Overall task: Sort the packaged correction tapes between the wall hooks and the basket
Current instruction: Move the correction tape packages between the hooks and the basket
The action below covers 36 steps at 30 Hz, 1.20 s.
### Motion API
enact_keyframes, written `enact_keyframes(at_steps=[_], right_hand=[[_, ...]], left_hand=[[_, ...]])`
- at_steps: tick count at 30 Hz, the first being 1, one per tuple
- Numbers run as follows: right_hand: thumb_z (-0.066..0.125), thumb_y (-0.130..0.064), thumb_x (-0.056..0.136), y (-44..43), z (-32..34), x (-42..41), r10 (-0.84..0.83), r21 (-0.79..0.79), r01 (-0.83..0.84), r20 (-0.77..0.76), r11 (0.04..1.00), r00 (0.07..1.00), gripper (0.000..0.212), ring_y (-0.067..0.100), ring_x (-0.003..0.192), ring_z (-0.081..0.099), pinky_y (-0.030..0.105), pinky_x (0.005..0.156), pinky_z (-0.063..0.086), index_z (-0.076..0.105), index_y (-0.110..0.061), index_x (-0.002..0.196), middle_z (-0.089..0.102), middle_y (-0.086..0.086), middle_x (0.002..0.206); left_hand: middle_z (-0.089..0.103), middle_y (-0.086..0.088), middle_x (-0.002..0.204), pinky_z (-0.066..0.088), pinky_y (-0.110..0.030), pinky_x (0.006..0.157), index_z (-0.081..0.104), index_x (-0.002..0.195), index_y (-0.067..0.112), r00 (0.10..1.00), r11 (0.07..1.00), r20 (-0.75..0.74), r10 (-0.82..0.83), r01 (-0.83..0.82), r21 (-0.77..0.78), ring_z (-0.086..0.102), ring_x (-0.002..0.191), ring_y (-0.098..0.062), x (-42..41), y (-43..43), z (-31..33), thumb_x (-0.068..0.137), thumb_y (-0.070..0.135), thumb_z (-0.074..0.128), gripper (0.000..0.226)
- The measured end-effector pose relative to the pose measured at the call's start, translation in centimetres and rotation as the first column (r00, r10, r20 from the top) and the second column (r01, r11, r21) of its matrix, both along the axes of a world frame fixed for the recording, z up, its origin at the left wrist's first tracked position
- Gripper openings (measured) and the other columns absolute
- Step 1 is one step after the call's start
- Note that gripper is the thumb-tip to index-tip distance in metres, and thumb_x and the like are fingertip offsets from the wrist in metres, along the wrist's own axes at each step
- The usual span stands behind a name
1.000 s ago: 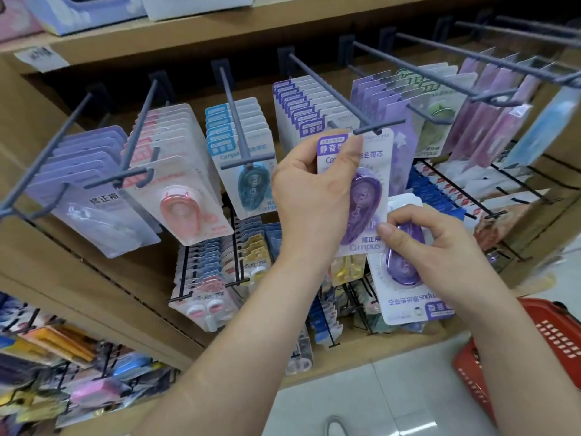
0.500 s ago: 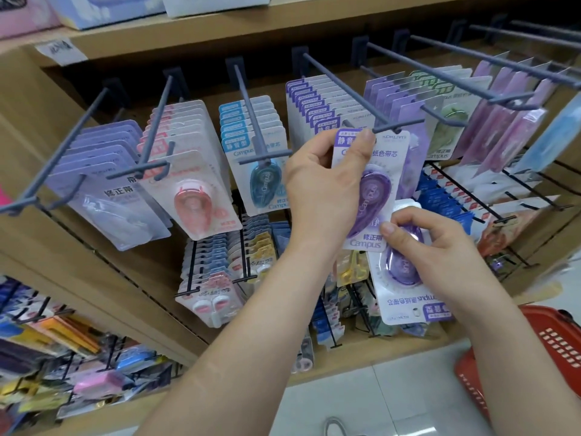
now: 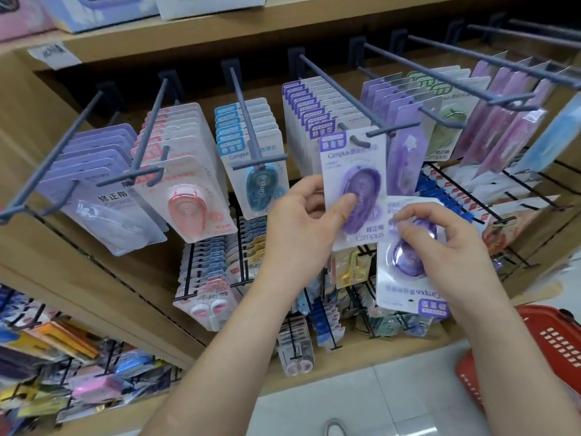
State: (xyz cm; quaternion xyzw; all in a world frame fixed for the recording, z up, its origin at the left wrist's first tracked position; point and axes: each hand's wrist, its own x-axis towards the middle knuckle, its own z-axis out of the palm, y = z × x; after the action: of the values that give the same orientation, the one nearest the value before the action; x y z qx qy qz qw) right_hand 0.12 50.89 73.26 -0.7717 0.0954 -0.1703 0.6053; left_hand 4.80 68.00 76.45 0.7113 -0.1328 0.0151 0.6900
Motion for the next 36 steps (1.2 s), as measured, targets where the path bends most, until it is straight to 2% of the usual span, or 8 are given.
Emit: enact_keyframes(at_steps=[6,9,12,16,20,27,32,36], right_hand=[[0.067,-0.004,0.091,-0.1,1.6,-1.4,0.041,0.231,-0.068,0.123,0.970,0.992,0.060,0.019,0.091,0.070,0.041,0.073,0.058,0.048,-0.051,0.122,0.070,-0.001,0.110],[0.076,-0.012,0.077,0.3,1.8,-1.7,0.038,0.348,-0.084,0.136,0.934,0.990,0.083,0.020,0.094,0.073,0.044,0.074,0.061,0.036,-0.048,0.139,0.075,-0.001,0.106],[0.080,-0.019,0.065,0.9,1.6,-1.7,0.053,0.320,-0.093,0.131,0.943,0.990,0.090,0.015,0.096,0.073,0.044,0.080,0.060,0.038,-0.041,0.142,0.075,-0.009,0.106],[0.076,-0.013,0.067,2.2,1.4,-1.8,0.196,0.338,-0.236,0.150,0.911,0.969,0.062,0.019,0.094,0.074,0.032,0.075,0.061,0.058,-0.020,0.126,0.076,0.002,0.107],[0.063,-0.023,0.081,2.7,1.5,-1.9,0.277,0.379,-0.309,0.137,0.872,0.951,0.031,0.016,0.090,0.073,0.028,0.070,0.060,0.066,-0.023,0.112,0.077,0.002,0.102],[0.064,-0.017,0.082,2.1,1.7,-1.8,0.370,0.346,-0.400,0.152,0.849,0.917,0.070,0.021,0.101,0.072,0.039,0.074,0.061,0.037,-0.051,0.138,0.072,0.004,0.117],[0.057,-0.012,0.086,1.8,1.8,-2.0,0.343,0.285,-0.382,0.177,0.879,0.922,0.051,0.019,0.104,0.070,0.034,0.075,0.061,0.052,-0.034,0.132,0.071,0.003,0.119],[0.060,-0.020,0.085,1.6,2.1,-2.2,0.338,0.302,-0.376,0.172,0.876,0.925,0.058,0.021,0.099,0.072,0.037,0.074,0.062,0.044,-0.049,0.132,0.072,0.001,0.116]], left_hand=[[0.075,0.005,0.094,0.059,-0.031,0.079,0.067,0.110,0.019,0.969,0.965,0.046,0.244,-0.247,0.089,0.070,0.085,-0.007,1.6,-0.9,-0.8,0.088,0.023,0.074,0.023],[0.067,0.006,0.104,0.054,-0.022,0.084,0.055,0.118,0.025,0.942,0.928,0.138,0.305,-0.327,0.179,0.063,0.093,-0.002,0.7,-0.5,-1.4,0.083,0.031,0.078,0.042],[0.058,0.004,0.103,0.048,-0.020,0.083,0.054,0.109,0.031,0.927,0.916,0.215,0.308,-0.350,0.196,0.056,0.095,-0.004,-1.8,0.0,-2.4,0.081,0.035,0.079,0.038],[0.074,0.005,0.089,0.057,-0.025,0.073,0.069,0.097,0.025,0.990,1.000,-0.143,-0.001,-0.003,-0.028,0.067,0.080,-0.010,-3.3,-0.6,-2.4,0.076,0.047,0.079,0.032],[0.076,-0.004,0.083,0.056,-0.025,0.064,0.074,0.092,0.012,0.977,0.988,-0.215,0.009,-0.042,-0.150,0.067,0.071,-0.011,-3.2,-0.3,-2.0,0.084,0.025,0.071,0.015],[0.075,0.003,0.079,0.054,-0.023,0.061,0.071,0.088,0.017,0.980,0.972,-0.139,0.145,-0.168,-0.167,0.068,0.068,-0.007,-3.1,-0.1,-1.7,0.091,0.011,0.067,0.007],[0.075,-0.001,0.080,0.057,-0.031,0.062,0.072,0.087,0.017,0.976,0.957,-0.144,0.162,-0.191,-0.219,0.069,0.071,-0.011,-2.9,-0.3,-0.9,0.090,0.013,0.068,0.006],[0.076,-0.003,0.078,0.059,-0.033,0.063,0.072,0.087,0.020,0.978,0.969,-0.141,0.152,-0.176,-0.172,0.069,0.069,-0.014,-2.7,-0.4,-1.0,0.092,0.014,0.067,0.008]])
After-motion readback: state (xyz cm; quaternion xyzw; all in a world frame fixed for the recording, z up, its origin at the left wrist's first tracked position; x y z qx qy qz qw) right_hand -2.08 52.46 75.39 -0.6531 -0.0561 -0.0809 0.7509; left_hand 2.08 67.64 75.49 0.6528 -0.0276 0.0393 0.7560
